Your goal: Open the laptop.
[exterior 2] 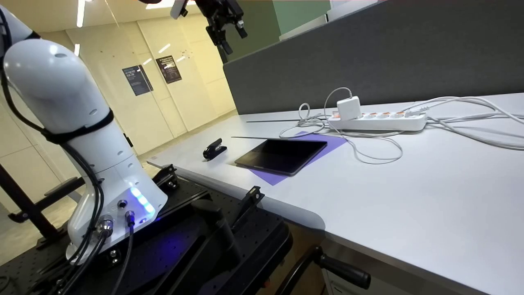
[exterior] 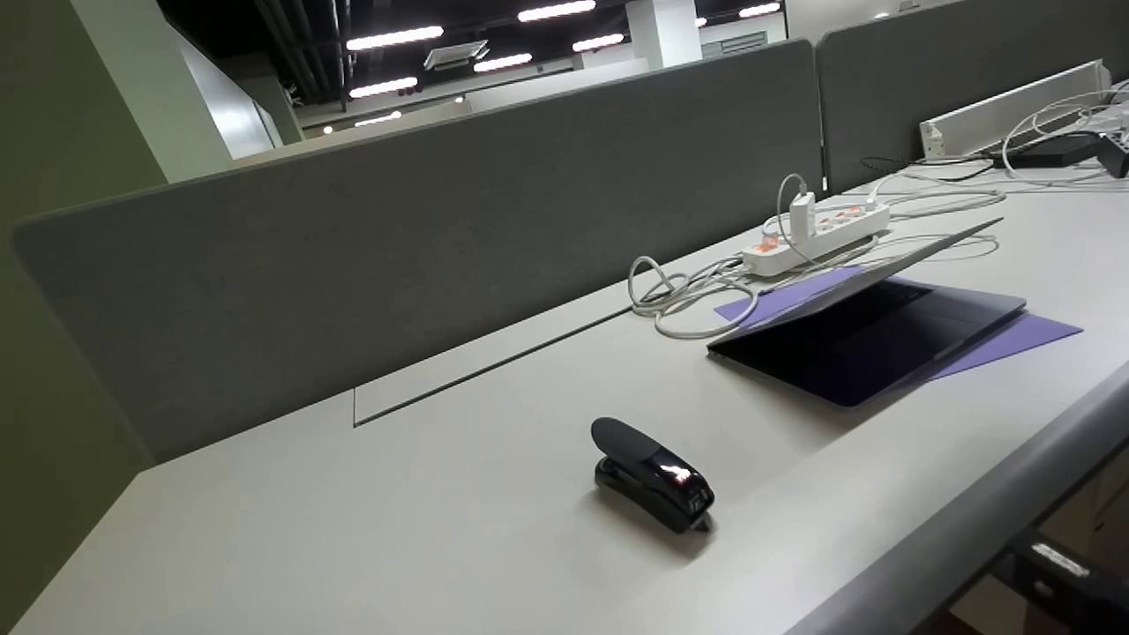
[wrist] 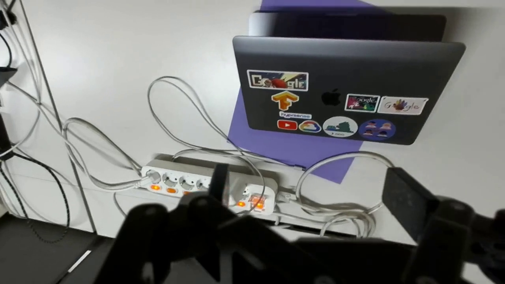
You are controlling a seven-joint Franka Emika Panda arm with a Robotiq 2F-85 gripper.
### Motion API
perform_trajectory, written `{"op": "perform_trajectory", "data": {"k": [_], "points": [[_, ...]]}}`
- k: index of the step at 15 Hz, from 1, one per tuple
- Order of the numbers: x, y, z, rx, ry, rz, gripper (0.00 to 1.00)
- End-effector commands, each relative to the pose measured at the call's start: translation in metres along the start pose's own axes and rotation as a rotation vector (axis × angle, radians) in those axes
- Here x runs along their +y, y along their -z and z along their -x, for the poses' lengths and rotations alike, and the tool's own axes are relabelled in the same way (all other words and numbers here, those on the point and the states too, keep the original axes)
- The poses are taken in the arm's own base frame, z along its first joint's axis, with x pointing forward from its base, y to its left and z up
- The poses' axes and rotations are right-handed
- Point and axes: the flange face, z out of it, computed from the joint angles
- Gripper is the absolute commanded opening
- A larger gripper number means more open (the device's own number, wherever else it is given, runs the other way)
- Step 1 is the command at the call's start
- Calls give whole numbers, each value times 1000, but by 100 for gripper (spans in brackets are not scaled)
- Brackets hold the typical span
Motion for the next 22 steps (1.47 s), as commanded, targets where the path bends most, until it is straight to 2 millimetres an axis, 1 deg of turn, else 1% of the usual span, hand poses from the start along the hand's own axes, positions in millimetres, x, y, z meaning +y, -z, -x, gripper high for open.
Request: {"op": "perform_trajectory", "data": {"k": [1, 7, 12, 13, 14, 19, 20, 21, 22], "points": [[-22, -24, 18, -34, 32, -28, 100], [-46, -76, 48, -133, 64, -103, 100], [-57, -120, 66, -150, 103, -195, 100], [-58, -128, 69, -150, 112, -206, 100], [-57, -135, 62, -153, 121, -214, 100], [-42, -172, 66, -175, 164, -229, 100], [-40, -177, 69, -196, 165, -227, 100], [-45, -168, 67, -186, 158, -225, 100], [-43, -174, 68, -198, 160, -227, 100]]}}
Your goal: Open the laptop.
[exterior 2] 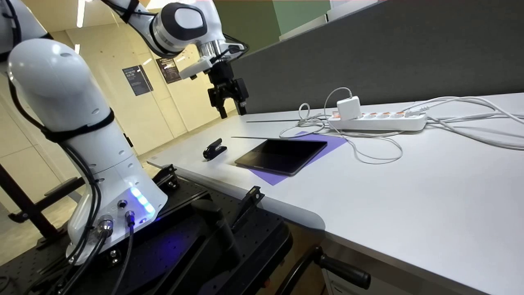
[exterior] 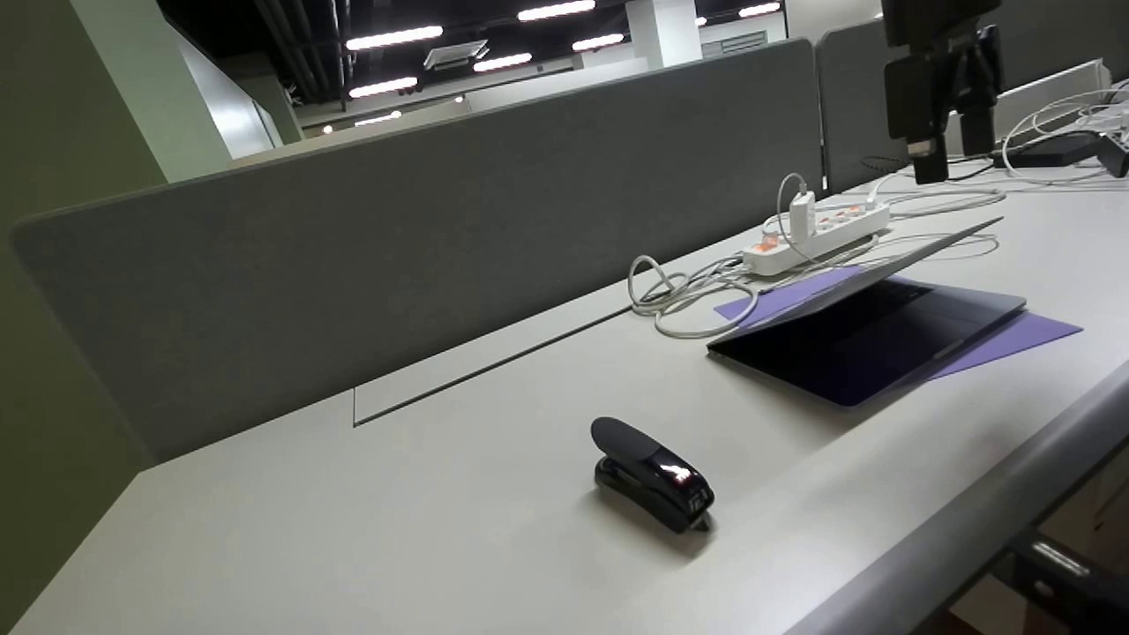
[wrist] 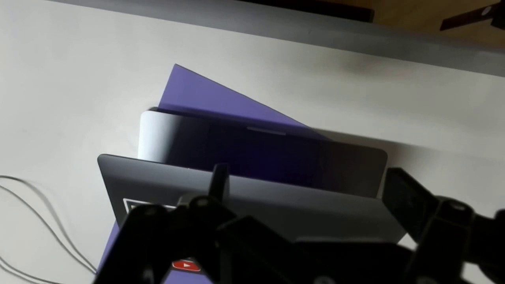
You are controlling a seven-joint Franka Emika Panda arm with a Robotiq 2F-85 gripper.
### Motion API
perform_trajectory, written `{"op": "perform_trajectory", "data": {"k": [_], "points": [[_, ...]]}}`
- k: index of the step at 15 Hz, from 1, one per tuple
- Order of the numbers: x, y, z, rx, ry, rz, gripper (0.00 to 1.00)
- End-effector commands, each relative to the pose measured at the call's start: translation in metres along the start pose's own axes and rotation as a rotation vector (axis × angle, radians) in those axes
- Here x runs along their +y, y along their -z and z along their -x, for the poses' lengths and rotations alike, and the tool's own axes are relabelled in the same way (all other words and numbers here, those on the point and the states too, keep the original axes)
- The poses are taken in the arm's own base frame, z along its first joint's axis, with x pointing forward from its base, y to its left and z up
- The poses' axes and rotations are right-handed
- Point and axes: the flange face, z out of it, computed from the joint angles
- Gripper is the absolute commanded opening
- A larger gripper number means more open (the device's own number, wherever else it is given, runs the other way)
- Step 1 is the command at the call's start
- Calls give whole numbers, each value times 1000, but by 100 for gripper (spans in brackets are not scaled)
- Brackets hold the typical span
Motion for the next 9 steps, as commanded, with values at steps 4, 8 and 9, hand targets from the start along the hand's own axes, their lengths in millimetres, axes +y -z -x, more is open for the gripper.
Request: {"op": "perform_trajectory", "data": {"k": [4, 8, 9], "points": [[-1, -1, -3, 14, 1, 18, 100], [-1, -6, -7, 25, 8, 42, 100], [-1, -9, -7, 23, 7, 49, 100]]}}
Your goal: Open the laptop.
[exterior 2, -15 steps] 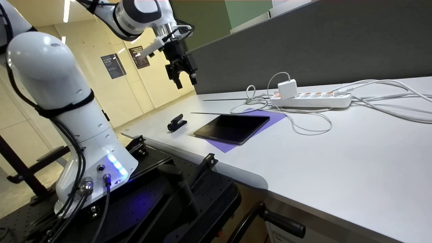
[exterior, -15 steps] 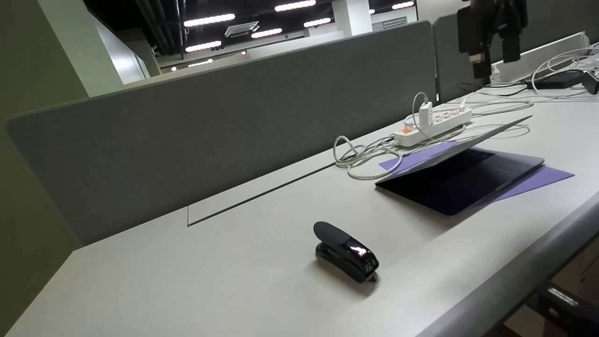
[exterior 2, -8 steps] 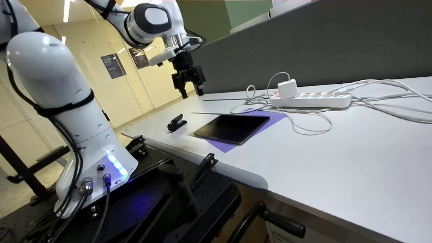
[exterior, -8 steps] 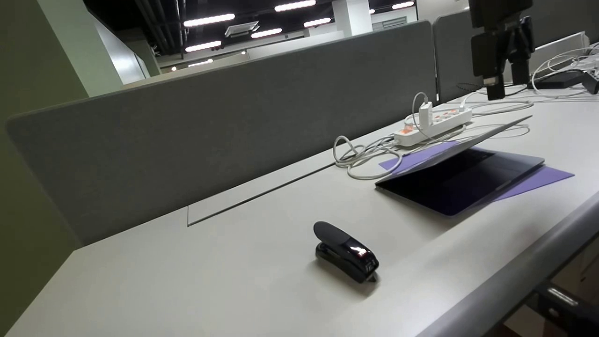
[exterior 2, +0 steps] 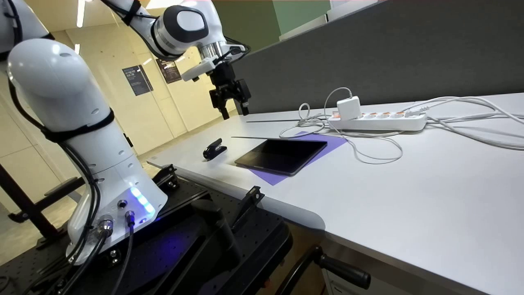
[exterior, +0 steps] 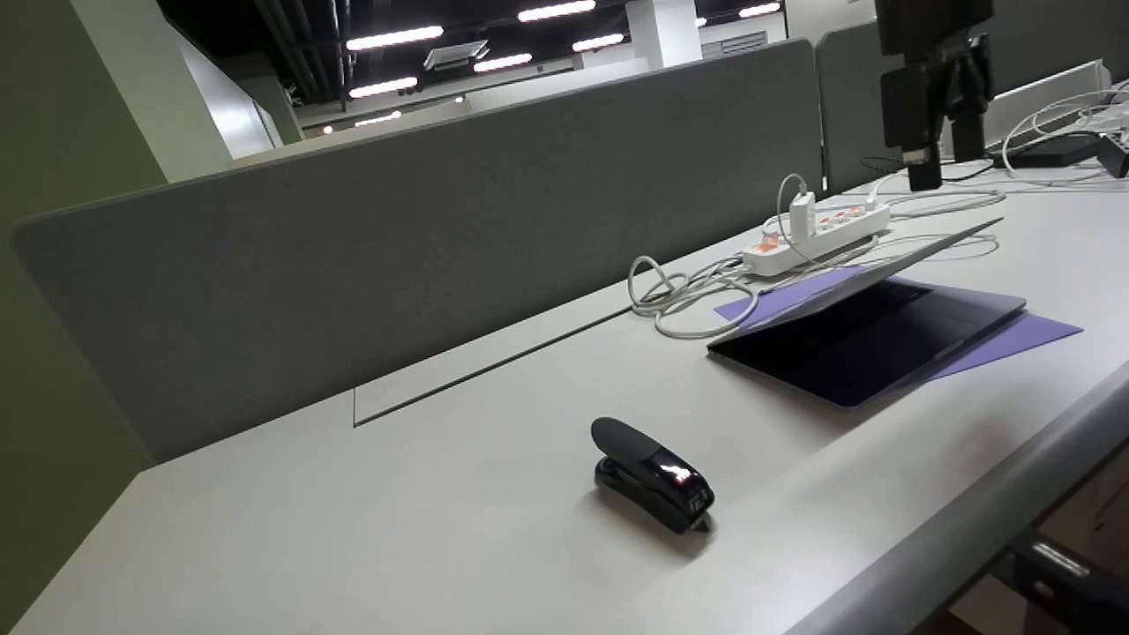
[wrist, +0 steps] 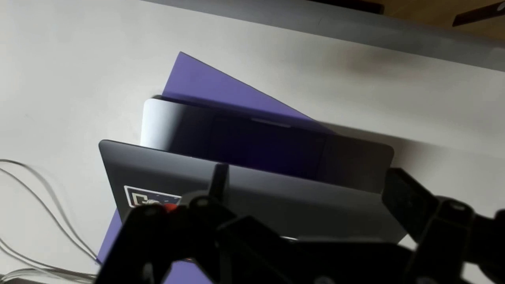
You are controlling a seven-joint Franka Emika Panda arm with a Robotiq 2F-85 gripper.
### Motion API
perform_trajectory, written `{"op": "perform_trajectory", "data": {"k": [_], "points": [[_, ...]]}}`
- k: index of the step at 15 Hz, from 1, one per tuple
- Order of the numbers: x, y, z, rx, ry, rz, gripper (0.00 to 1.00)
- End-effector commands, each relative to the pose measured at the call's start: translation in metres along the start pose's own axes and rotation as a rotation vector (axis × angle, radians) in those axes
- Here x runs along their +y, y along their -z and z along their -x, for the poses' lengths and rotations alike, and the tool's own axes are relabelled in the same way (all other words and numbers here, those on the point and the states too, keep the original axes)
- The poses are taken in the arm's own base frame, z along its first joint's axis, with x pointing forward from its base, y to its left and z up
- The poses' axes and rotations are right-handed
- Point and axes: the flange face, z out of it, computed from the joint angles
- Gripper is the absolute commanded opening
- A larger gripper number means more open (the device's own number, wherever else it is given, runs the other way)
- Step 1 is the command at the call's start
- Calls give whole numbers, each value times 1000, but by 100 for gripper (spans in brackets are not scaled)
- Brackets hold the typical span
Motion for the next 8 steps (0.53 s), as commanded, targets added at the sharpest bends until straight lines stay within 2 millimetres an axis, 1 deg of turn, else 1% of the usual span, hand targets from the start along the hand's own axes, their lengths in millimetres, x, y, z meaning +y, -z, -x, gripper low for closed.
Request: {"op": "perform_trajectory", "data": {"k": [1, 4, 8], "points": [[2, -8, -2, -2, -23, 30, 100], [5, -22, 1, -39, -42, 33, 100], [10, -46, 4, -69, -68, 26, 100]]}}
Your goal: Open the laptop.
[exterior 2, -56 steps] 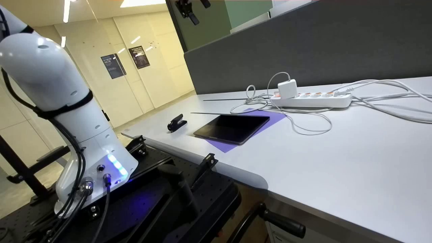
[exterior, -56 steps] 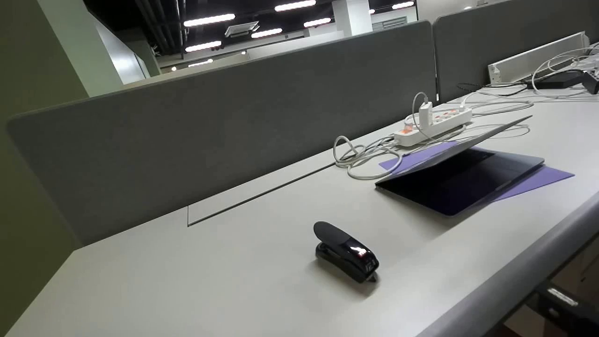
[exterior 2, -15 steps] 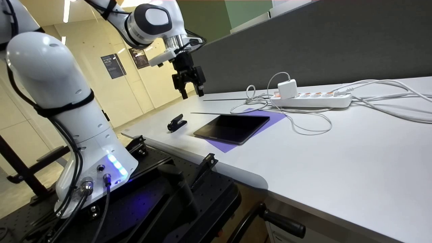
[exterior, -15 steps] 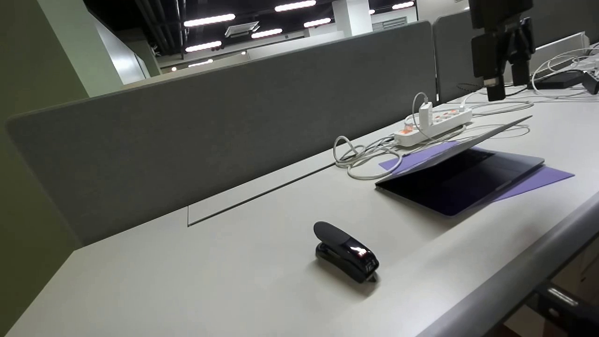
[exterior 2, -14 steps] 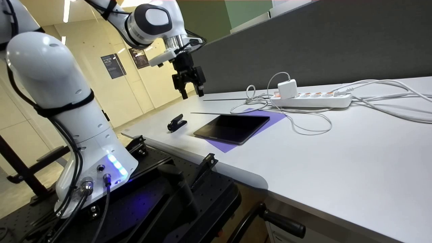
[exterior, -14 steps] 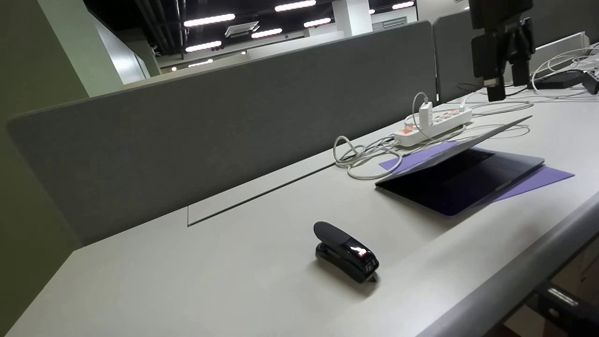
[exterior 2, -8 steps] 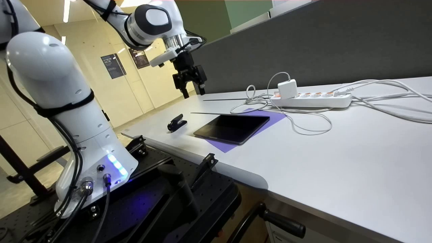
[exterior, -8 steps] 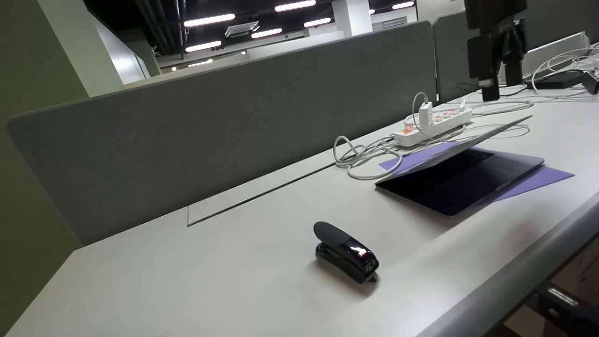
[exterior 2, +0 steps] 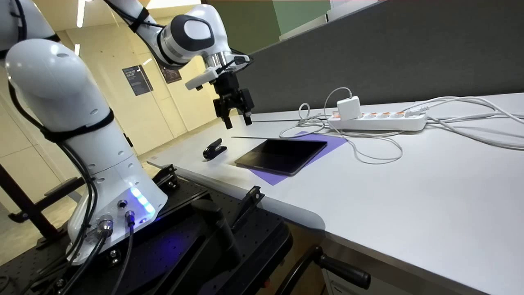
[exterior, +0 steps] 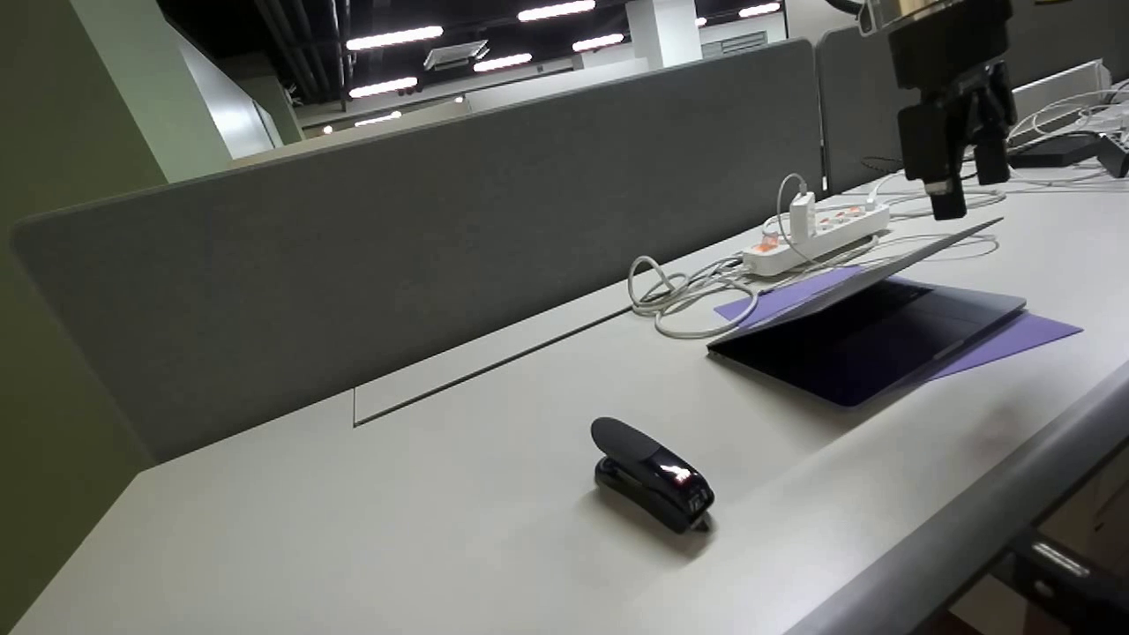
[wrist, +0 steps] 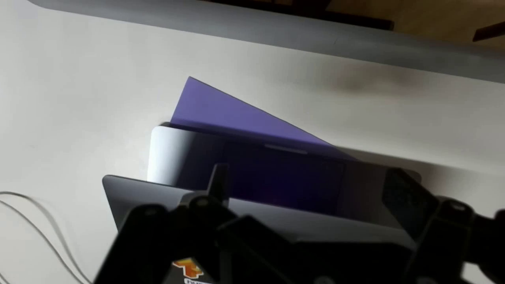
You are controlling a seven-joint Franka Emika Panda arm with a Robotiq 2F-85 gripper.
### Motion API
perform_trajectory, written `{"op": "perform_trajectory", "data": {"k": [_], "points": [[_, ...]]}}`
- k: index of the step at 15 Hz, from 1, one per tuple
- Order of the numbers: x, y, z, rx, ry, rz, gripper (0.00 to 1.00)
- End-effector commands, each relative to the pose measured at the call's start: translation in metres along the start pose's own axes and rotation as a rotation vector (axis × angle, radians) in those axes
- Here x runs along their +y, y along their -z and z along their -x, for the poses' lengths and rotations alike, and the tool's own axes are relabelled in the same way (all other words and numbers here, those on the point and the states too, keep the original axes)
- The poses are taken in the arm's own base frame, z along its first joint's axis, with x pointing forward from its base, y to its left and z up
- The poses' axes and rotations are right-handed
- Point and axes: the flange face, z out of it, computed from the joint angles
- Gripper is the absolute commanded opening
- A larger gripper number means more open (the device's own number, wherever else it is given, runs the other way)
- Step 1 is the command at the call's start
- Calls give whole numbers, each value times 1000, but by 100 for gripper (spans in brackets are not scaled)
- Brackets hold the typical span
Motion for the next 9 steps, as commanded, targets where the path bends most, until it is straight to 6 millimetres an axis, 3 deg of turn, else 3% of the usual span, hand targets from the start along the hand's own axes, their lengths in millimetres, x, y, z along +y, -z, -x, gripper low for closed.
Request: {"op": "perform_trajectory", "data": {"k": [1, 9], "points": [[3, -21, -2, -8, -37, -1, 100], [0, -65, -6, 19, -22, -11, 100]]}}
